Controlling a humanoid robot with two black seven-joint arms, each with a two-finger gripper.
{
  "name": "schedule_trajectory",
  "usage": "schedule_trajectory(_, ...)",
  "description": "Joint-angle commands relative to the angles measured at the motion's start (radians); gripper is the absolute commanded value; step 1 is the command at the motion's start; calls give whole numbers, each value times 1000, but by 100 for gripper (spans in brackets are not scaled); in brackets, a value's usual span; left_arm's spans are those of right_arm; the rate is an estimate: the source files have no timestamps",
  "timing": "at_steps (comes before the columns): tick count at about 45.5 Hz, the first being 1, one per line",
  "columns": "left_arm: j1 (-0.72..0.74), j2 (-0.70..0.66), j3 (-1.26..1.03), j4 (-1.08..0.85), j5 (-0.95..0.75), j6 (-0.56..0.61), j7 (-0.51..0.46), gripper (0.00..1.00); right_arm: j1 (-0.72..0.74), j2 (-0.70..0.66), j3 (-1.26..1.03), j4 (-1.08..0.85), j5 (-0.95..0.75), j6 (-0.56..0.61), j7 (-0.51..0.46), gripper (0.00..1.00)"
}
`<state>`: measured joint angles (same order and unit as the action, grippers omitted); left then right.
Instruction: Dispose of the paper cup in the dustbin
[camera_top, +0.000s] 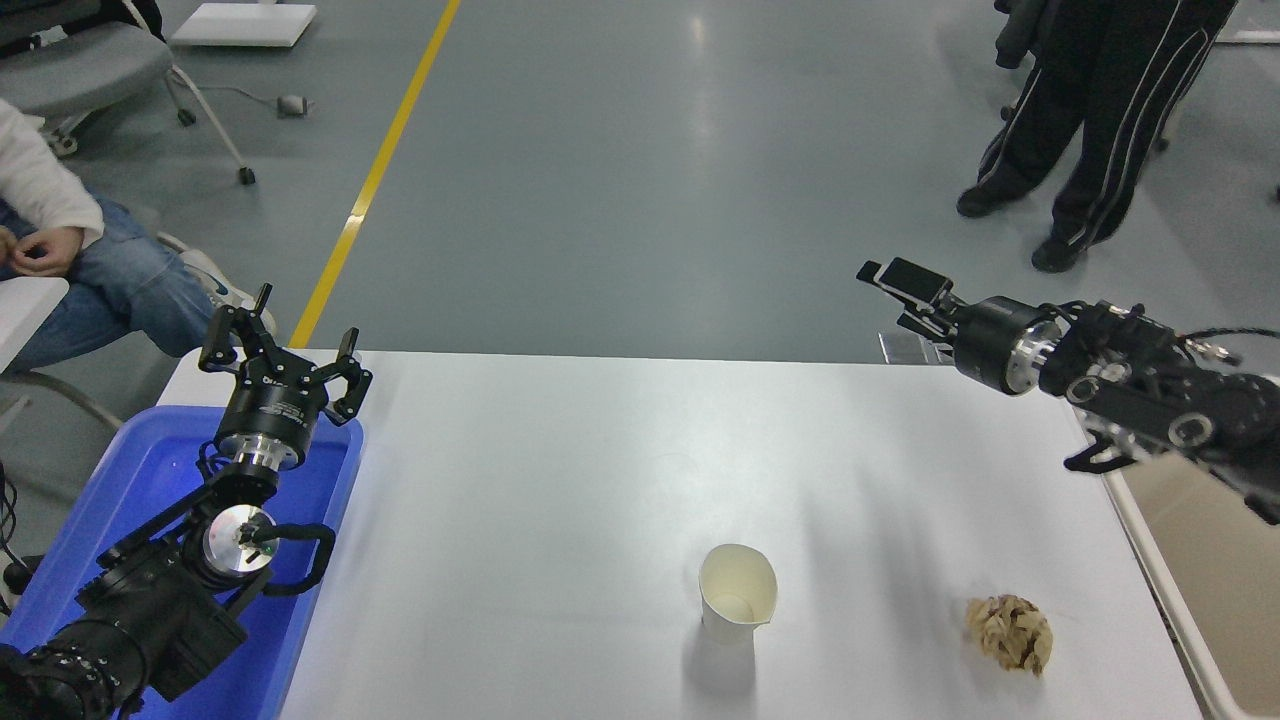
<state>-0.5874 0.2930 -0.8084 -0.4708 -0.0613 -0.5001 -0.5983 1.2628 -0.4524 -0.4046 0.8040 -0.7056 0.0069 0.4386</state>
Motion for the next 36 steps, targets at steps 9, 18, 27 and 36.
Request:
schedule_trajectory(9,0,0,0,0,0,0,0,100,263,228,-283,57,-172,154,2,99)
schedule_trajectory(18,0,0,1,0,0,0,0,100,317,380,-405,53,-317,208,2,99)
schedule_trajectory(27,0,0,0,0,0,0,0,100,329,452,-470,63,-365,208,2,99)
schedule_trajectory(36,0,0,0,0,0,0,0,100,365,452,-468,141,-365,248,3,99)
